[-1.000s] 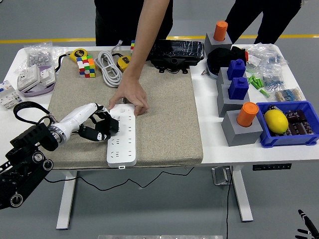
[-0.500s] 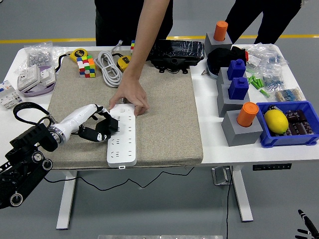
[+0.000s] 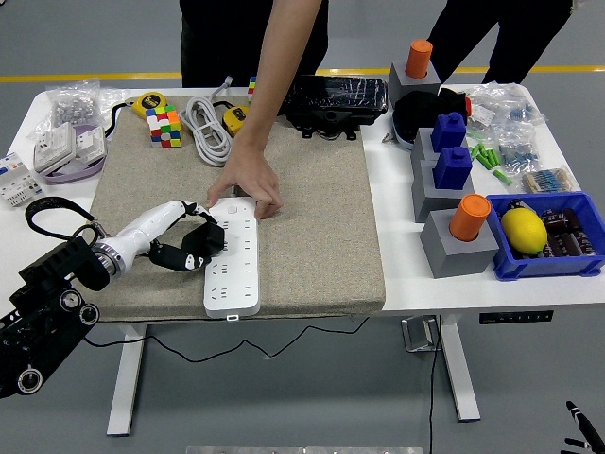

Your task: Pick up the plug,place it near the board,insert it into the board,press the button

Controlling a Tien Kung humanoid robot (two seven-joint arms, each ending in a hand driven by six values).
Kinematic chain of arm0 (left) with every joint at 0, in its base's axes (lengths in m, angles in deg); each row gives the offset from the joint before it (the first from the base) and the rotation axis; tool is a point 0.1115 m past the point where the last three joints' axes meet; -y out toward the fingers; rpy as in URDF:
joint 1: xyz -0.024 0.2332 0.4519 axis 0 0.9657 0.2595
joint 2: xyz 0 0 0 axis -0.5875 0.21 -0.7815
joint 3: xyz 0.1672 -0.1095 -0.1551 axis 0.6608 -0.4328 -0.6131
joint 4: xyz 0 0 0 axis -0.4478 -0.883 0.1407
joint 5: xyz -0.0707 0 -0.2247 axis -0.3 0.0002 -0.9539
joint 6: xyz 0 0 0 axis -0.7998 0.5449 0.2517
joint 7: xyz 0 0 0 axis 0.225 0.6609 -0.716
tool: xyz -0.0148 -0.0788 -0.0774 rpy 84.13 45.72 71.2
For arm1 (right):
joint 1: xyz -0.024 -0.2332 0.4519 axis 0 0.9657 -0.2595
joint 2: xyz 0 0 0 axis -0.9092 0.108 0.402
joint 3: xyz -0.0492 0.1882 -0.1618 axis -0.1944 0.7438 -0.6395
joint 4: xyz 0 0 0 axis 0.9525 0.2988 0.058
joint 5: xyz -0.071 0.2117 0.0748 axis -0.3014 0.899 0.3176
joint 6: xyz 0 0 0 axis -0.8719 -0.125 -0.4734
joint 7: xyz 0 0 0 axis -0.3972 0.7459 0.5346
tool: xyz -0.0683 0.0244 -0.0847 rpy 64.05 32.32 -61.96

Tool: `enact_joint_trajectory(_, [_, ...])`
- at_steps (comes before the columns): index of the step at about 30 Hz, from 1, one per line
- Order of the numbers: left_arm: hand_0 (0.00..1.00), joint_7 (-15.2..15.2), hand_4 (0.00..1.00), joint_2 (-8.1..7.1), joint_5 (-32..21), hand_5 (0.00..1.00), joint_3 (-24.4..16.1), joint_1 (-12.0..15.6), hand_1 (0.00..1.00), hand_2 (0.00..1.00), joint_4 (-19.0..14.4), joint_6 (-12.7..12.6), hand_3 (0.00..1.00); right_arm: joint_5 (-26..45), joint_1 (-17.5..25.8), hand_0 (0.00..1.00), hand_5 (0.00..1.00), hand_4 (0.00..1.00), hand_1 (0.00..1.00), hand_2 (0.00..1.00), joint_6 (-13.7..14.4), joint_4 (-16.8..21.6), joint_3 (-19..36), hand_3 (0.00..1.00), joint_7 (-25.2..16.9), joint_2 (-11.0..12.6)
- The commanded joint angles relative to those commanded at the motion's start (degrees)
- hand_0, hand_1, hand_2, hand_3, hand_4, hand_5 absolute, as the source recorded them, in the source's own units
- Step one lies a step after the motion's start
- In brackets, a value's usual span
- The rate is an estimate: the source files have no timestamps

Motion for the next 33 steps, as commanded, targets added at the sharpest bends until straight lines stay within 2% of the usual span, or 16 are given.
enact_joint_trajectory(9, [0.826, -0.1, 0.998, -0.06, -0.8, 0.042, -0.1, -0.2, 0.881, 0.832, -0.2, 1.0, 0.740, 0.2, -0.1, 0.838, 0.948, 0.998, 0.749, 0.712, 0.1, 0.0, -0.2, 0.764, 0.0, 0.0])
enact_joint_trajectory(20, [0.841, 0.1, 0.998, -0.37, -2.3, 0.057, -0.8, -0.7, 0.890, 0.844, -0.5, 3.6, 0.755, 0.3, -0.3, 0.837, 0.948, 0.998, 0.749, 0.712, 0.1, 0.0, -0.3, 0.764, 0.0, 0.1])
enact_joint_trajectory(28, [0.845, 0.1, 0.998, -0.42, -2.5, 0.082, -1.6, -0.7, 0.892, 0.850, -0.9, 4.1, 0.781, 0.2, -0.4, 0.836, 0.946, 0.998, 0.749, 0.712, 0.1, 0.0, -0.3, 0.764, 0.0, 0.1])
enact_joint_trajectory(32, [0.845, 0.0, 0.998, -0.04, -4.4, 0.082, -3.1, -0.1, 0.892, 0.850, -2.0, 5.5, 0.781, 0.2, -0.4, 0.836, 0.946, 0.998, 0.749, 0.712, 0.1, 0.0, -0.2, 0.764, 0.1, 0.1])
enact_joint_trajectory(33, [0.906, -0.1, 0.998, 0.06, -5.3, 0.735, -3.4, 0.1, 0.944, 0.894, -2.2, 5.7, 0.869, 0.2, -0.4, 0.836, 0.946, 0.998, 0.748, 0.712, 0.0, 0.0, -0.3, 0.763, 0.1, 0.1])
